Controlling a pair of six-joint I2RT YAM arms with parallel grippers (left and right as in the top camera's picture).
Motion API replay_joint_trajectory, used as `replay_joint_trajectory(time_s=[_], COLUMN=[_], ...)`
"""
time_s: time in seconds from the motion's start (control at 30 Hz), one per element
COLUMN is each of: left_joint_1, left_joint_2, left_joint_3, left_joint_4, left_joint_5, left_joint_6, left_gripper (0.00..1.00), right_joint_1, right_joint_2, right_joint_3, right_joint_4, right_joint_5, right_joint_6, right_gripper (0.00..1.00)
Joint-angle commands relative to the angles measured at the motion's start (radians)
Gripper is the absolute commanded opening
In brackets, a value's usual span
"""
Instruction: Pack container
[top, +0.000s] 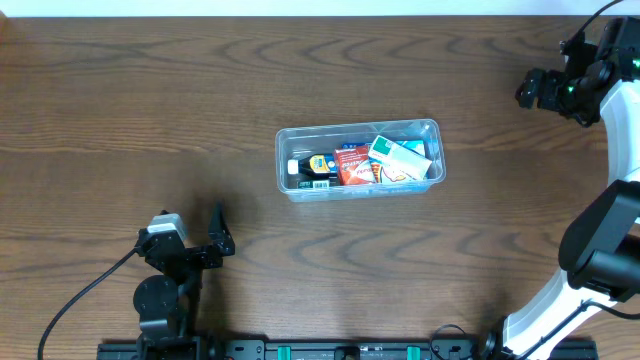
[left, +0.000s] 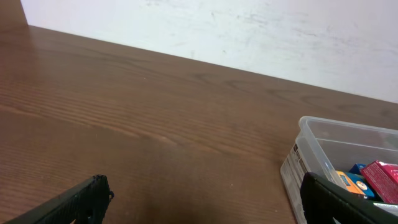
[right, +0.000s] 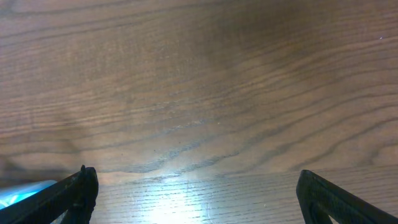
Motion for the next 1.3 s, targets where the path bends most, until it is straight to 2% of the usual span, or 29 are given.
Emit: replay_joint_trajectory(time_s=[0.0, 0.33, 0.5, 0.7, 0.77, 1.0, 1.27], left_joint_1=[0.005, 0.005, 0.005, 0.005, 0.005, 0.005, 0.005], left_joint_2=[-0.007, -0.007, -0.007, -0.007, -0.007, -0.007, -0.007], left_joint_3=[-0.013, -0.013, -0.013, -0.013, -0.013, -0.013, -0.013], left_joint_4=[-0.039, -0.039, -0.039, -0.039, -0.039, -0.039, -0.039], left_joint_5=[0.011, 0.011, 0.011, 0.011, 0.011, 0.011, 0.011], left_joint_6=[0.002, 0.002, 0.002, 0.002, 0.002, 0.002, 0.002], left_gripper=[0.98, 0.98, 0.98, 0.98, 0.98, 0.98, 0.98], right_joint_1=[0.01, 0.185, 0.287, 0.315, 0.315, 0.312, 0.309], right_joint_2=[-0.09, -0.435, -0.612, -0.824, -0.907, -1.218, -1.511], right_joint_3=[0.014, -0.006, -0.042, -0.22, -0.34, -0.878, -1.36], right_joint_4=[-0.002, -0.001, -0.015, 0.018, 0.113, 0.638, 1.014], right_joint_5=[-0.001, 0.0, 0.061, 0.043, 0.044, 0.03, -0.043], right_joint_6=[0.012, 0.012, -0.055, -0.043, -0.044, -0.044, -0.045], right_gripper=[0.99, 0.99, 0.99, 0.99, 0.99, 0.99, 0.99])
